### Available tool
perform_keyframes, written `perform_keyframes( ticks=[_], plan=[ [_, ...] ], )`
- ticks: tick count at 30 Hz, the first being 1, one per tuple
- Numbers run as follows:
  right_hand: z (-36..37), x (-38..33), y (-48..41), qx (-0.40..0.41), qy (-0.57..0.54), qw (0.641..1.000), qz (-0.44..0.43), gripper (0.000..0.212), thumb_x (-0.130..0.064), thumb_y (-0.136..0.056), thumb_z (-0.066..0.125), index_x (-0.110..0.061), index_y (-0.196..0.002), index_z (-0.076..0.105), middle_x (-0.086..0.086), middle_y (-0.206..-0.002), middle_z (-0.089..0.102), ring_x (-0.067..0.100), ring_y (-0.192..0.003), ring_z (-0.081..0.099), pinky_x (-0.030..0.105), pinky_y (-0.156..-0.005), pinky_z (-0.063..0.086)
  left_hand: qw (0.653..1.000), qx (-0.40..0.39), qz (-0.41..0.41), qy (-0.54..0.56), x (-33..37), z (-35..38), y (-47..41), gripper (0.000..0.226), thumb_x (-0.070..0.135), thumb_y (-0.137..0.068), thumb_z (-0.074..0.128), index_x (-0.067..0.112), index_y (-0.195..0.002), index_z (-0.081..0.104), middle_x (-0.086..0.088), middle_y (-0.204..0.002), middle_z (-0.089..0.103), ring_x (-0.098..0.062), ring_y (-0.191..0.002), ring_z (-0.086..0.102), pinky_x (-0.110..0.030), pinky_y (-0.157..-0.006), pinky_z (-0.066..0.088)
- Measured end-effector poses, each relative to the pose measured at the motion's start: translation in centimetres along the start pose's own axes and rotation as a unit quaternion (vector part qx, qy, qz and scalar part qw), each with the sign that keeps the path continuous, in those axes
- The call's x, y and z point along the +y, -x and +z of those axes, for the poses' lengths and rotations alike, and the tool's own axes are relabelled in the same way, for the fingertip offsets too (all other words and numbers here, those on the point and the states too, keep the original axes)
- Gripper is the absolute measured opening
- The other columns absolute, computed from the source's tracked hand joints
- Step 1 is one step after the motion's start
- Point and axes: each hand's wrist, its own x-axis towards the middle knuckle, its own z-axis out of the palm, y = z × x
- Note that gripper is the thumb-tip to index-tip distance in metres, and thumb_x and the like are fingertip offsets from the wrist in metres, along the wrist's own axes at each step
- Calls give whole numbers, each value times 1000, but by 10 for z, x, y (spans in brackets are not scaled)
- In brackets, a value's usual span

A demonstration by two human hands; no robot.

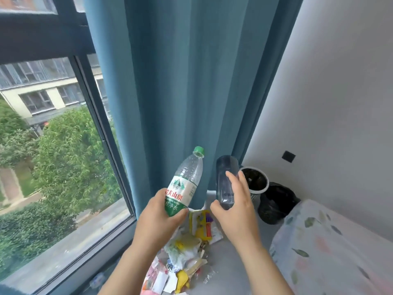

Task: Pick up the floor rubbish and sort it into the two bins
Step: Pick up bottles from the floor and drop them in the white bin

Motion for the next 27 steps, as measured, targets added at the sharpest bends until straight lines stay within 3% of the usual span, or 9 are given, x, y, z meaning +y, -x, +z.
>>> perform_keyframes(
  ticks=[8, 19, 23, 27],
  plan=[
    [-28, 13, 0, 73, 14, 996, 57, 71, -22, -83, 65, -38, -144, 32, -18, -159, 6, 1, -143, 18, 17, -98, 27, 995, -84, 56, 9, 29, 18, -22, 37, 46, -75, 69, 41, -105, 47, 15, -93, 62, -3, -80, 61, -28, -67, 52],
    [-27, 0, 10, 173, 31, 976, 128, 72, -20, -82, 64, -41, -143, 32, -20, -159, 6, 2, -142, 22, 15, -88, 31, 977, -174, 125, 15, 45, 14, -52, 36, 43, -76, 70, 39, -104, 47, 14, -91, 61, -2, -77, 61, -28, -67, 53],
    [-37, 5, 14, 186, 39, 969, 161, 73, -19, -83, 63, -43, -143, 30, -21, -159, 5, 2, -141, 24, 9, -74, 35, 970, -198, 137, 13, 55, 24, -60, 39, 44, -77, 69, 38, -107, 46, 14, -93, 61, -4, -79, 61, -30, -69, 55],
    [-51, 21, 9, 198, 32, 963, 180, 73, -17, -82, 64, -41, -144, 32, -18, -159, 8, 0, -141, 22, -6, -74, 31, 966, -216, 143, 15, 70, 43, -66, 38, 44, -77, 70, 38, -106, 46, 15, -92, 61, -4, -78, 62, -28, -66, 54]
  ],
)
